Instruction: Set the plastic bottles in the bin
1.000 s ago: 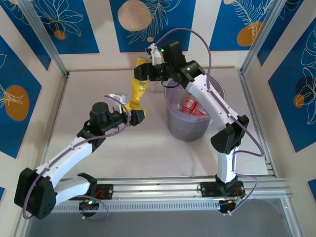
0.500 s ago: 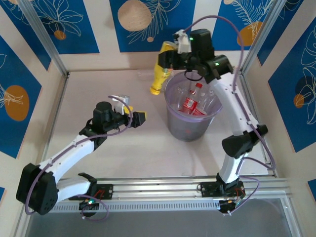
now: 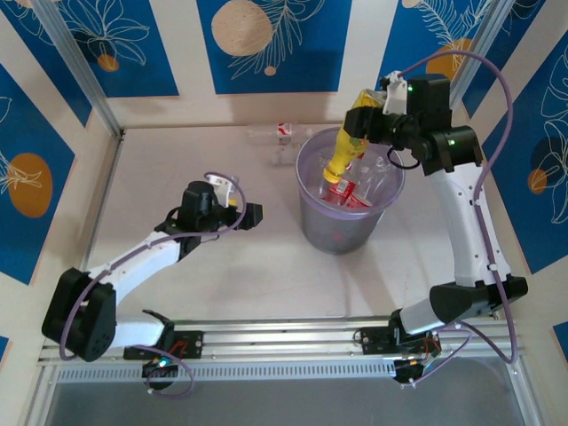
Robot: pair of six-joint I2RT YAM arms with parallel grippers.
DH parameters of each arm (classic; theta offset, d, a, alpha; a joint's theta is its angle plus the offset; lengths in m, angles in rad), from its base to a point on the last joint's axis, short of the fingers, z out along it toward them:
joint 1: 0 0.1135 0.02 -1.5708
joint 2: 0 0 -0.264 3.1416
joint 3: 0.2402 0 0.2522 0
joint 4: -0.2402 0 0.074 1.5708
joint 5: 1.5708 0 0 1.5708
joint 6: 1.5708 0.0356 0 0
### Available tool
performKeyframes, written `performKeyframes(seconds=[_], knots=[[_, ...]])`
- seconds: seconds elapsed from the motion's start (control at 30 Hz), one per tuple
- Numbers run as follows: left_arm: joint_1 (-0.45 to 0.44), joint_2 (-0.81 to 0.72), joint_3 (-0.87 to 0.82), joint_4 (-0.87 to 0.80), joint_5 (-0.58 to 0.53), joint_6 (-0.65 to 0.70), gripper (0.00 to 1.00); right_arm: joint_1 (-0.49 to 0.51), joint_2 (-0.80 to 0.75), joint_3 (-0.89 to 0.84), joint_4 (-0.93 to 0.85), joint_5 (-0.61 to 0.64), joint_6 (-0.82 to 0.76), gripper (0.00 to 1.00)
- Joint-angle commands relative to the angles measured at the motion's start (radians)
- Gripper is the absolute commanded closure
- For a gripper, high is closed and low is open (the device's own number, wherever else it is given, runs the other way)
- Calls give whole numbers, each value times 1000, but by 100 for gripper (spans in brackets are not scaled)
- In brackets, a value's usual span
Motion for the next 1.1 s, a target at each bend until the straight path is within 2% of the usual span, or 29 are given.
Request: performKeyframes(seconds=[0.0,0.57,1.07], knots=[[4,43,50,17,18,-9,0,-5,-15,-55,-28,17,-15,59],[4,93,79,7,30,-6,0,82,84,-199,-57,30,-11,59],[3,102,93,-6,35,7,0,98,167,-344,-11,51,21,59]])
